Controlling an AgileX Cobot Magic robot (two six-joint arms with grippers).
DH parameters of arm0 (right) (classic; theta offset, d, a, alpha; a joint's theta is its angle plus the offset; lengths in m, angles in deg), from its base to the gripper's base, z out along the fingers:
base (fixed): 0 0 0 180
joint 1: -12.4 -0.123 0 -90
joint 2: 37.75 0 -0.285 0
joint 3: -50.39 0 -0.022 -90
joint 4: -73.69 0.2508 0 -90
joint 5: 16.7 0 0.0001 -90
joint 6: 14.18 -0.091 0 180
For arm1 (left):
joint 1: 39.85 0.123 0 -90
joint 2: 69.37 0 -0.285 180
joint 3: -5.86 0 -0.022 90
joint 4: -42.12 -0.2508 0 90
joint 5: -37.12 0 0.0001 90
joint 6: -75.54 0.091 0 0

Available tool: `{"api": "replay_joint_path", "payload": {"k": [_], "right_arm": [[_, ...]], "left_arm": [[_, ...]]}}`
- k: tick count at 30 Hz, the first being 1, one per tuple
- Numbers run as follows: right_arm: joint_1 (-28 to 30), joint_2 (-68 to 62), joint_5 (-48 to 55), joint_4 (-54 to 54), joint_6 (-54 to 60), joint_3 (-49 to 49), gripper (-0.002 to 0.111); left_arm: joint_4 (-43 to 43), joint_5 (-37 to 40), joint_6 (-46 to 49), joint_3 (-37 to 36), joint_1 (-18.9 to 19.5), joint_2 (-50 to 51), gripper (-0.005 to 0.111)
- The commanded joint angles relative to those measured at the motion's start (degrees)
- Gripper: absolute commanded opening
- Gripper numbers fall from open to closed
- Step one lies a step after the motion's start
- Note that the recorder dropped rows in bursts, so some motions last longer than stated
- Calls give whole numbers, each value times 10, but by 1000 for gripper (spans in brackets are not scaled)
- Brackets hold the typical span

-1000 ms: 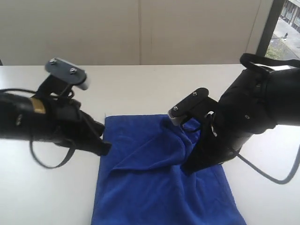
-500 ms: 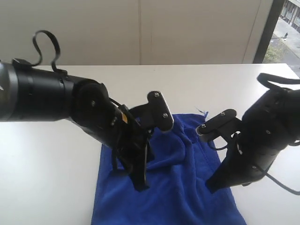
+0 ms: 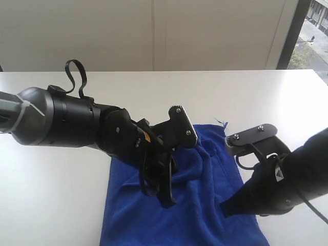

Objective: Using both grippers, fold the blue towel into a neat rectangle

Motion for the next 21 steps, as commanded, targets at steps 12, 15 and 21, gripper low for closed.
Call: {"api": "replay_joint_path", "payload": {"k": [12, 15, 21], "right_arm": [[6, 3, -125, 50, 11, -80, 0], [6, 3, -122, 50, 11, -80, 0], [6, 3, -124, 50, 11, -80, 0]], "left_arm": [[17, -64, -1, 3, -32, 36, 54], [16, -75, -1, 3, -36, 47, 54], [16, -83, -1, 3, -36, 68, 54]]}}
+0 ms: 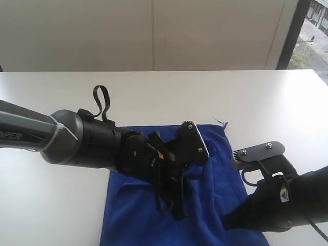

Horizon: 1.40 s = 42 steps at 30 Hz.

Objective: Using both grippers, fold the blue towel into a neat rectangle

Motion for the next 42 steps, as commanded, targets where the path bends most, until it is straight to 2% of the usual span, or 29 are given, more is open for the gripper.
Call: {"api": "replay_joint_path", "payload": {"k": [1, 5, 11, 24, 29, 37, 39, 41, 42], "right_arm": [[6, 2, -6, 3, 6, -2, 0], [4, 2, 5, 8, 7, -2, 0], [-34, 2, 10, 15, 13, -2, 0], [-35, -55, 6, 15, 18, -2, 0], [-35, -55, 6, 15, 22, -2, 0], [-35, -55, 6, 15, 22, -2, 0], [-35, -55, 6, 15, 22, -2, 0], [-35, -55, 6, 15, 22, -2, 0], [-35, -55, 6, 15, 22, -2, 0]], "left_arm": [[6, -8, -1, 3, -2, 14, 54], [6, -16, -1, 3, -2, 16, 54], [6, -18, -1, 3, -2, 16, 54], [6, -30, -1, 3, -2, 16, 52], [6, -35, -1, 3, -2, 16, 26], [6, -39, -1, 3, -2, 13, 22], [6, -38, 1, 3, -1, 9, 16], [6, -34, 1, 3, 2, 3, 2], [6, -31, 3, 3, 5, 2, 0]]}}
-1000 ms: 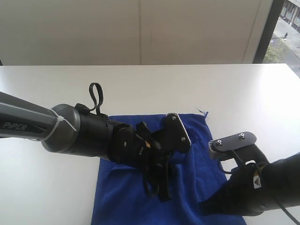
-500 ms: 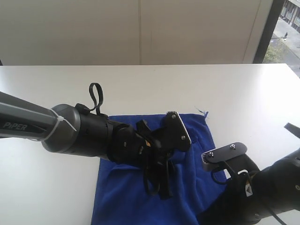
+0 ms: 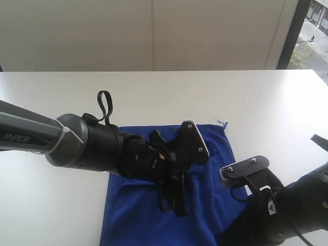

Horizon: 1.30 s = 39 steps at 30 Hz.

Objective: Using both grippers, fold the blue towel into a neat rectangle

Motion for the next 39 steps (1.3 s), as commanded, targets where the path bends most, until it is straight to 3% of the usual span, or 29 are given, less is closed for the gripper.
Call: {"api": "replay_joint_path", "payload": {"k": [1, 13, 39], "right_arm": [[-1, -2, 1, 2, 4, -2, 0], [-1, -2, 2, 2, 4, -2, 0], [-1, -2, 15, 2, 4, -2, 0]], "left_arm": [[4, 13, 0, 3, 11, -16, 0], [11, 64, -3, 3, 85, -44, 0], [4, 11, 2, 3, 202, -44, 0]]}}
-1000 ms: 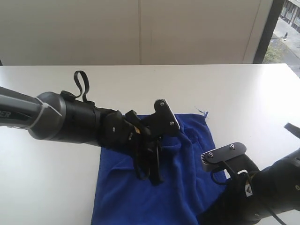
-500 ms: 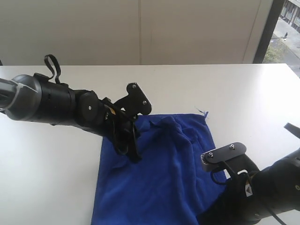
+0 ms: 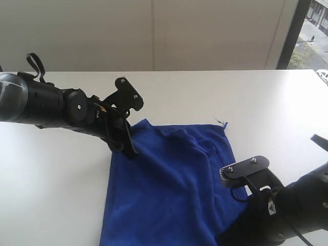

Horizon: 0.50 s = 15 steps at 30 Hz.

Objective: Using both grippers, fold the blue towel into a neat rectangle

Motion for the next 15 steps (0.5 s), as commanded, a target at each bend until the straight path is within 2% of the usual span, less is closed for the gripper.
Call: {"api": "replay_joint_path", "payload": {"k": [1, 15], "right_arm": [[-1, -2, 15, 2, 3, -2, 0], [-1, 54, -9, 1, 22, -1, 0]], "left_arm": [[2, -8, 2, 3, 15, -6, 0], [2, -32, 2, 3, 28, 10, 0]]}}
